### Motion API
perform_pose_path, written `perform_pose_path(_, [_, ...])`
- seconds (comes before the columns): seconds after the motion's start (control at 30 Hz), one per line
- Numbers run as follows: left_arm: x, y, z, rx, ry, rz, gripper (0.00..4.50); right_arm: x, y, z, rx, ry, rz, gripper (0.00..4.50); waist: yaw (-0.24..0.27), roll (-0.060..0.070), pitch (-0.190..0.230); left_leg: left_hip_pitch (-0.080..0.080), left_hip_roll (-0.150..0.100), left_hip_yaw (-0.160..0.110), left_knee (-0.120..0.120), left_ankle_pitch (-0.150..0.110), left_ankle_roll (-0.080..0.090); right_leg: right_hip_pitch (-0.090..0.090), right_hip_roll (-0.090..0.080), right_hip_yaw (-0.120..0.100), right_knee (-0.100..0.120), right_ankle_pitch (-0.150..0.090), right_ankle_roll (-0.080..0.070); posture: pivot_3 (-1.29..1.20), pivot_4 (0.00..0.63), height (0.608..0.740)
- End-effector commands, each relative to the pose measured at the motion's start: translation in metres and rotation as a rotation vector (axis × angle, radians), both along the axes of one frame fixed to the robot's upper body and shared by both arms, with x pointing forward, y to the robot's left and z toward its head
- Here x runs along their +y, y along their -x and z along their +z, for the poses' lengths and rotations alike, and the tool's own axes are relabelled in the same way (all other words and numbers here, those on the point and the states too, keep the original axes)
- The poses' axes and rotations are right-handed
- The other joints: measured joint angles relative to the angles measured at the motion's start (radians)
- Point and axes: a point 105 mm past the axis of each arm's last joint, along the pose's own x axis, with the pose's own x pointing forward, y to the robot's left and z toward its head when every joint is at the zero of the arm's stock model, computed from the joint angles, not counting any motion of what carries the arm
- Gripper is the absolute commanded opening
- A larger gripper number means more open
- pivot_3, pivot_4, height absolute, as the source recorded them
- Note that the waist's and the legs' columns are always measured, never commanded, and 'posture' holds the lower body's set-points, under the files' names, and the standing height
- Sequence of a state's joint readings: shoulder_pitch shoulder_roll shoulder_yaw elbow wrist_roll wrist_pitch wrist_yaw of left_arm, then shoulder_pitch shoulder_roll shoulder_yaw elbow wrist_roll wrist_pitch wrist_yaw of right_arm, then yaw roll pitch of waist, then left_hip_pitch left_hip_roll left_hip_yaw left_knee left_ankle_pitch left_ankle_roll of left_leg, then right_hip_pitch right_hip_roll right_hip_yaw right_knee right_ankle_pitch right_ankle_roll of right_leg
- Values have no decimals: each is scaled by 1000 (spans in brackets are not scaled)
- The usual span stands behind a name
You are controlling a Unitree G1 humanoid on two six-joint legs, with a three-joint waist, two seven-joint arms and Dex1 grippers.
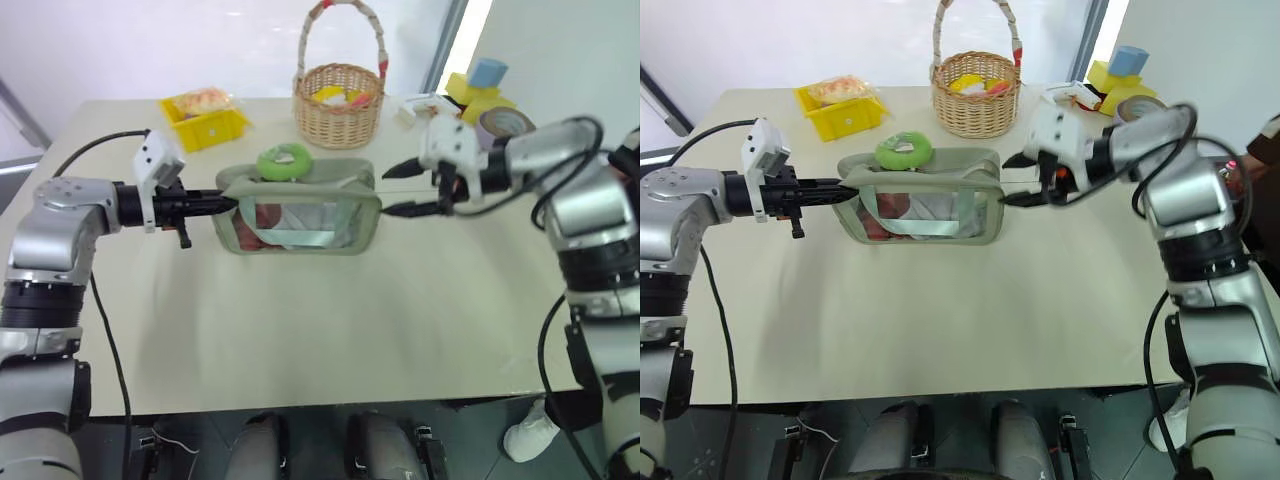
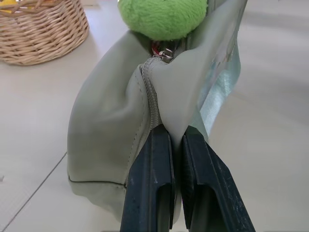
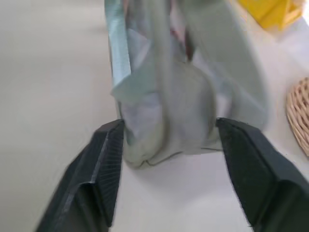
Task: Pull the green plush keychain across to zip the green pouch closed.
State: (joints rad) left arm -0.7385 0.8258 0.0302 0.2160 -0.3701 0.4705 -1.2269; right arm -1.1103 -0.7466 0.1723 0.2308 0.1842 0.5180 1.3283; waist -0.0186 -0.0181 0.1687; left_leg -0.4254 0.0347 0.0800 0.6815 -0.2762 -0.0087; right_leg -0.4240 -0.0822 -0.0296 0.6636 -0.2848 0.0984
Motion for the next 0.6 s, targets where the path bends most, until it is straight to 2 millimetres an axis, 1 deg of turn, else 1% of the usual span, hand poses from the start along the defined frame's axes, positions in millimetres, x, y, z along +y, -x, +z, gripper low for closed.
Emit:
perform_pose_path(0.03, [-4,3,0,-9,-15,-28,0,28,-12,48,0,-247,-7,3047,-3,0,0,0,0,0,0,0,0,0,0,0,0,0,0,0,150,739])
perform_pose_path(0.07, [-4,3,-1,-9,-16,-30,0,36,-17,53,12,-285,-13,3047,-1,0,0,0,1,0,-1,0,0,0,1,0,1,0,0,0,150,739])
perform_pose_path(0.17, [-5,1,-2,-11,-22,-29,0,68,-36,46,94,-355,-52,3047,0,0,0,-1,0,0,-1,0,0,0,0,0,1,0,0,0,150,739])
perform_pose_path(0.23, [-4,1,-2,-12,-24,-30,0,82,-38,42,130,-369,-35,3047,5,0,0,-1,0,2,0,0,0,0,0,0,1,0,0,0,150,739])
perform_pose_path(0.3, [-5,1,-1,-16,-26,-34,0,96,-42,27,152,-324,-18,3047,9,0,0,-3,0,2,0,0,0,0,0,-1,1,0,0,0,150,739])
perform_pose_path(0.37, [-7,1,0,-20,-25,-37,0,102,-46,6,163,-244,-18,3047,6,0,0,-3,-1,2,0,0,0,0,-1,0,1,0,0,0,150,739])
perform_pose_path(0.43, [-7,2,-1,-22,-27,-38,0,101,-53,-5,167,-218,-52,3047,3,0,0,-3,-1,2,0,0,0,0,-1,0,1,0,0,0,150,739])
perform_pose_path(0.5, [-6,3,-1,-22,-28,-37,0,99,-57,-8,174,-215,-75,3047,2,0,0,-2,-1,1,0,0,0,-1,0,0,1,0,0,0,150,739])
perform_pose_path(0.57, [-5,4,-2,-21,-31,-30,0,101,-53,-8,206,-232,-44,3047,0,0,0,-2,-1,1,0,0,0,0,0,-1,1,0,0,0,150,739])
perform_pose_path(0.6, [-4,4,-2,-21,-32,-25,0,102,-52,-6,213,-242,-37,2810,0,0,0,-2,-1,0,0,0,0,-1,0,0,1,0,0,0,150,739])
